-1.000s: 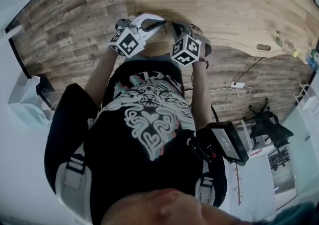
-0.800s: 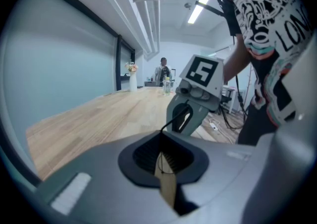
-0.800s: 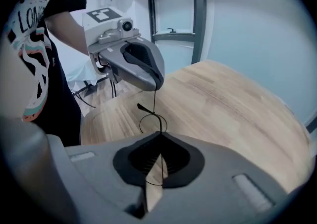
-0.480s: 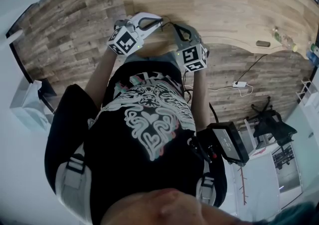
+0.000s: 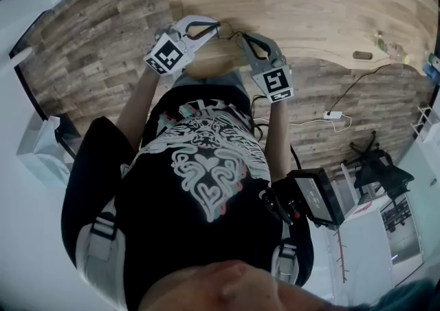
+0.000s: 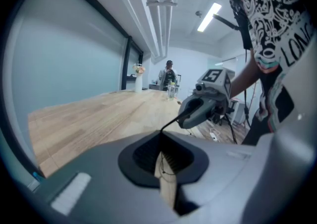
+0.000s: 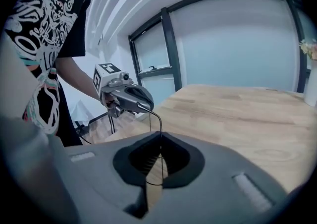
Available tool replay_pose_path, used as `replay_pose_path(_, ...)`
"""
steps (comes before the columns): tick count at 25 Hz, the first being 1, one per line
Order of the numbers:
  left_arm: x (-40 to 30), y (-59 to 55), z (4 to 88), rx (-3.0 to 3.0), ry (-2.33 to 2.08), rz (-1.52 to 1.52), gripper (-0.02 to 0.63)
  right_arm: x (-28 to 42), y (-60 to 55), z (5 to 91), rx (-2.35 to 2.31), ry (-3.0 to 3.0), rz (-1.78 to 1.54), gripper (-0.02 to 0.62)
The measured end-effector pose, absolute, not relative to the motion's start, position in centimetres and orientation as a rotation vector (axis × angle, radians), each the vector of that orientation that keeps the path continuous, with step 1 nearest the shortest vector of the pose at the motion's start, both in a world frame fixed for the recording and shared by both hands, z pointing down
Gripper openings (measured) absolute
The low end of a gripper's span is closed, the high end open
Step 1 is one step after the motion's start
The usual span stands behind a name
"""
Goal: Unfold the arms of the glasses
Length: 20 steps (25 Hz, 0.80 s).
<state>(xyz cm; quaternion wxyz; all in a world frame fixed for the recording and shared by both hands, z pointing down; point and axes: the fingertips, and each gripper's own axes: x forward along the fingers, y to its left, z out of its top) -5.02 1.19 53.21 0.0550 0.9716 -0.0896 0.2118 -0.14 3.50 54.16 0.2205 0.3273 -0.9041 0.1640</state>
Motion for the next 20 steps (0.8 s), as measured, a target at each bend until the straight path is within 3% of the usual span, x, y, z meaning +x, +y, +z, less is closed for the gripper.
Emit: replay_pose_path(20, -8.3, -0.7, 49.9, 2.784, -0.440, 0.428, -0.009, 0.0, 4.2, 45.2, 0.994, -2.834, 0.573, 0.002)
